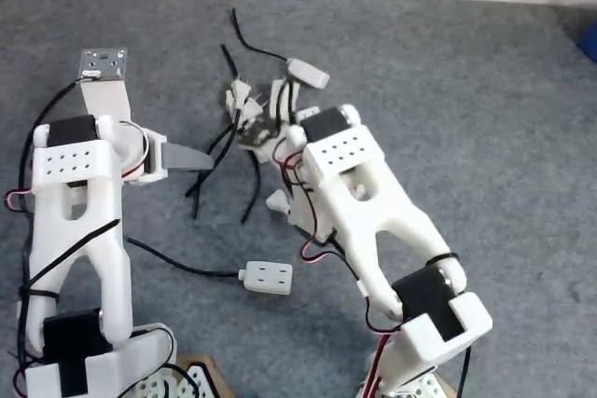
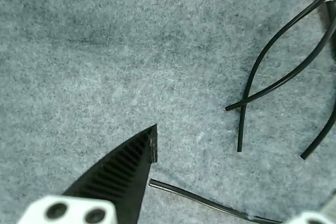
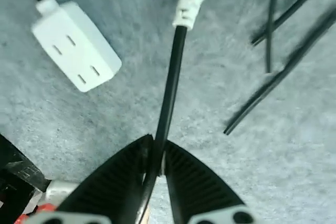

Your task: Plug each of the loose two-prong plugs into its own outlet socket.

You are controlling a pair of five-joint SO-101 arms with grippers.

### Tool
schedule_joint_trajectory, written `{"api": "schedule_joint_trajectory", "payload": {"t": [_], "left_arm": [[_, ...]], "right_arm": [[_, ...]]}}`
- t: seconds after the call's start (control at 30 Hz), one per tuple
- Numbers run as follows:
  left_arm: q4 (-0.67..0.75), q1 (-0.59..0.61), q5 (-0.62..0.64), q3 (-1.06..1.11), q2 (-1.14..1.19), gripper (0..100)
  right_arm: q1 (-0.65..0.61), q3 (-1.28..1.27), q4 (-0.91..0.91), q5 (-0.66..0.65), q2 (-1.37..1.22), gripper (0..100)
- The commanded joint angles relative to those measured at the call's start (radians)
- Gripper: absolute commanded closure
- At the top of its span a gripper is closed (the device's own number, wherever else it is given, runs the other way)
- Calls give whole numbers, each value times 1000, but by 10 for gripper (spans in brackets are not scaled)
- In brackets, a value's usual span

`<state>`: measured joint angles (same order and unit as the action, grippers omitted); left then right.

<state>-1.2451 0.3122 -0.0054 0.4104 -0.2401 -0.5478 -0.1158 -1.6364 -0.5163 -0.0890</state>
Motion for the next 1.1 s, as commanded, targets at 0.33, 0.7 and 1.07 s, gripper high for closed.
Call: {"api": "schedule_joint_trajectory", "payload": {"t": [0.33,0.7,1.07], "left_arm": [[6,2,0,-5,-2,489],[5,7,0,-4,-2,488],[12,8,-2,15,-2,489]], "right_arm": [[-19,-25,107,-189,8,755],[-157,-35,202,-259,5,752],[-110,-10,432,-109,-170,752]]}}
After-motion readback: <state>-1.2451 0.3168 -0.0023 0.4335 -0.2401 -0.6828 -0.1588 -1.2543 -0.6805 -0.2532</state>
